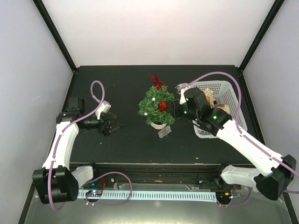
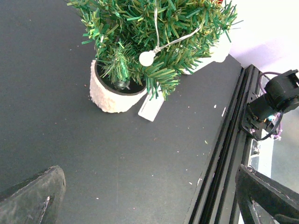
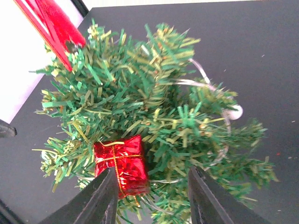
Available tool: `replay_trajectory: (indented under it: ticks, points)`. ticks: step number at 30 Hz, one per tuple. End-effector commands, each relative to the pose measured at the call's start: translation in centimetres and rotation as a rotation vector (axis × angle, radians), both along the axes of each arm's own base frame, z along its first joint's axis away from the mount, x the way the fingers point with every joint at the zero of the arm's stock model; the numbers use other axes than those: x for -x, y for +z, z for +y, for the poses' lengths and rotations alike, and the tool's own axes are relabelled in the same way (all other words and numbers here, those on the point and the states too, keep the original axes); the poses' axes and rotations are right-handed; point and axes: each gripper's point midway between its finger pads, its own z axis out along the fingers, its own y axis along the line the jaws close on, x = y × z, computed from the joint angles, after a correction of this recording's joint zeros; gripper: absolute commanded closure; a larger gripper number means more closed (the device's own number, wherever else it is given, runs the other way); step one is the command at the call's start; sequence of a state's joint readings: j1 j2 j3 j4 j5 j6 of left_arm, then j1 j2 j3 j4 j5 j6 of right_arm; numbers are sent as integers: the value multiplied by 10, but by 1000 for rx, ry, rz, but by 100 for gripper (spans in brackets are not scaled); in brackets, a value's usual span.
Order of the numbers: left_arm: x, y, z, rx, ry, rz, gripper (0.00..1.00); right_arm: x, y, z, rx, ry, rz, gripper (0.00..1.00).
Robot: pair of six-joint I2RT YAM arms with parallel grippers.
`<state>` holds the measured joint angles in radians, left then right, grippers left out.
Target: Decorate the small christmas tree
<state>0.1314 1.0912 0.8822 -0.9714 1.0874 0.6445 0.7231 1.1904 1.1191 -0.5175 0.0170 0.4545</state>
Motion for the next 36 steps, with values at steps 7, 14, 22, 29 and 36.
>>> replay_trajectory:
  ticks: [7,14,22,29,36]
  points:
    - [-1,17,-2,22,-21,-57,1,-24,5,-87,103,-345,-11,47]
    - [-3,15,-2,31,-25,-39,1,-55,-75,-171,40,-600,217,47]
    - [-2,16,-4,42,-49,-29,1,-83,-144,-216,126,-794,339,47]
    - [0,17,-4,40,-54,-30,1,-93,-192,-248,129,-899,423,52]
    - [0,18,-4,39,-55,-34,1,-99,-211,-260,98,-899,453,55]
